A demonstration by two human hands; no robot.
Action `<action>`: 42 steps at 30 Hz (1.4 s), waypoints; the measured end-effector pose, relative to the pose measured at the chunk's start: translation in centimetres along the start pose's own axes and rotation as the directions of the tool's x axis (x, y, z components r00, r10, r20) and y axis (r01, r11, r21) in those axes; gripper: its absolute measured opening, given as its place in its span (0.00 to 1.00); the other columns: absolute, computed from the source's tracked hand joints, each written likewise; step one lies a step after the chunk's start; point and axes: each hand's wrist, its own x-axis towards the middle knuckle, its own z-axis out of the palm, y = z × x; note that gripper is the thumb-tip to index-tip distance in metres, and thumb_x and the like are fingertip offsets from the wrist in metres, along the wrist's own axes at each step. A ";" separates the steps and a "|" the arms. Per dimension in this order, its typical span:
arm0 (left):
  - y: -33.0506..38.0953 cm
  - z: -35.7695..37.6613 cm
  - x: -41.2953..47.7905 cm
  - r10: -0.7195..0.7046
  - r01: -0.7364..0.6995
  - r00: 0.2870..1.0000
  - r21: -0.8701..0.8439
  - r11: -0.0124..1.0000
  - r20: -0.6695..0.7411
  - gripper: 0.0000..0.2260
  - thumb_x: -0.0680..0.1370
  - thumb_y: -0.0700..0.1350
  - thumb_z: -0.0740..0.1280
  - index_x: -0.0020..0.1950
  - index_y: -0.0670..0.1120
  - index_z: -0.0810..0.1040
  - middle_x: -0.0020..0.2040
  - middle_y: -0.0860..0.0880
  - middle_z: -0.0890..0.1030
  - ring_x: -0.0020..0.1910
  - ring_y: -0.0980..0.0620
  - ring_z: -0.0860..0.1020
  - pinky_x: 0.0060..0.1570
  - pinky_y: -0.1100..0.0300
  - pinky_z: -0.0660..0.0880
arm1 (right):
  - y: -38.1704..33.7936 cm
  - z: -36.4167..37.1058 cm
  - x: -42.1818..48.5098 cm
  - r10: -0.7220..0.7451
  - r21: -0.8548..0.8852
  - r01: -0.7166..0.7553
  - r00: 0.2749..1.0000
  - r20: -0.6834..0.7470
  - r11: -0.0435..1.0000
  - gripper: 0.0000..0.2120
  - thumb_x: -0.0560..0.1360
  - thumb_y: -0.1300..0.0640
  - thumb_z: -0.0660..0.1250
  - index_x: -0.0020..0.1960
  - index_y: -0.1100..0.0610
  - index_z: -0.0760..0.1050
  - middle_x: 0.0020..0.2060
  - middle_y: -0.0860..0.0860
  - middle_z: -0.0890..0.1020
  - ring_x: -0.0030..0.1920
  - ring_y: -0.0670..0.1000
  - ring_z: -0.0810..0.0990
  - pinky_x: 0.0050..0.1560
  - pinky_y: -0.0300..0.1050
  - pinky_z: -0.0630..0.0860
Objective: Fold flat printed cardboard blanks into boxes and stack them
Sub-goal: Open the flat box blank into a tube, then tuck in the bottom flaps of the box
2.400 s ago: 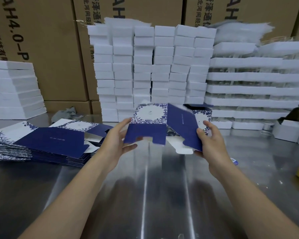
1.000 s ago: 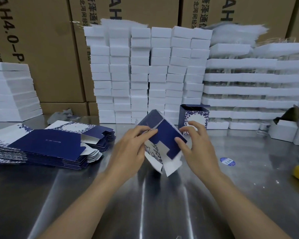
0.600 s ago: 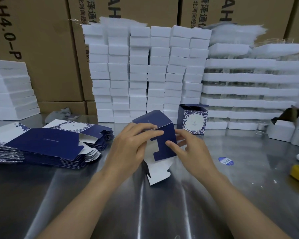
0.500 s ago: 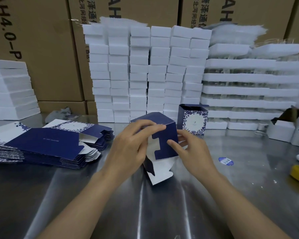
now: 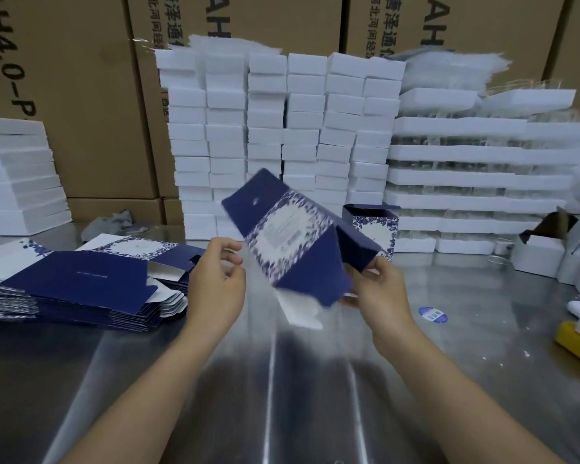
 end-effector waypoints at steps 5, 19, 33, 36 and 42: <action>0.6 0.9 -0.5 -0.238 0.273 0.954 -0.206 0.940 0.180 0.18 0.80 0.27 0.60 0.62 0.46 0.78 0.53 0.45 0.81 0.42 0.51 0.82 0.35 0.58 0.78 | 0.5 1.0 -0.6 0.166 0.318 -0.172 0.985 0.046 0.932 0.07 0.81 0.64 0.69 0.57 0.55 0.80 0.47 0.53 0.88 0.39 0.49 0.88 0.37 0.42 0.83; -0.7 6.1 -1.4 -0.414 0.565 0.799 -0.310 0.765 0.436 0.16 0.83 0.57 0.69 0.61 0.45 0.81 0.50 0.43 0.88 0.50 0.47 0.88 0.52 0.42 0.86 | 2.6 5.0 -0.3 0.285 0.078 -0.313 0.924 0.255 0.946 0.18 0.82 0.47 0.67 0.39 0.55 0.87 0.43 0.60 0.89 0.34 0.49 0.83 0.36 0.43 0.75; -2.8 8.2 1.6 -0.493 0.561 0.827 -0.434 0.705 0.269 0.13 0.84 0.47 0.66 0.42 0.43 0.77 0.26 0.52 0.69 0.25 0.55 0.73 0.24 0.61 0.72 | 4.9 5.8 3.9 0.335 0.156 -0.360 0.927 0.166 0.920 0.26 0.85 0.48 0.63 0.30 0.55 0.72 0.30 0.59 0.83 0.23 0.50 0.76 0.23 0.38 0.71; -3.0 8.1 1.5 -0.467 0.543 0.839 -0.402 0.737 0.278 0.12 0.85 0.44 0.65 0.41 0.44 0.75 0.25 0.53 0.70 0.25 0.56 0.73 0.26 0.61 0.73 | 5.2 5.9 3.9 0.340 0.112 -0.357 0.929 0.148 0.927 0.21 0.86 0.52 0.59 0.36 0.58 0.71 0.29 0.58 0.83 0.22 0.49 0.75 0.22 0.38 0.70; -3.3 7.9 1.6 -0.459 0.560 0.827 -0.400 0.725 0.326 0.14 0.85 0.48 0.67 0.40 0.44 0.75 0.27 0.52 0.71 0.26 0.55 0.74 0.28 0.61 0.74 | 5.4 5.7 3.9 0.321 0.116 -0.342 0.932 0.166 0.933 0.19 0.86 0.52 0.59 0.39 0.58 0.71 0.33 0.59 0.85 0.23 0.48 0.76 0.23 0.38 0.71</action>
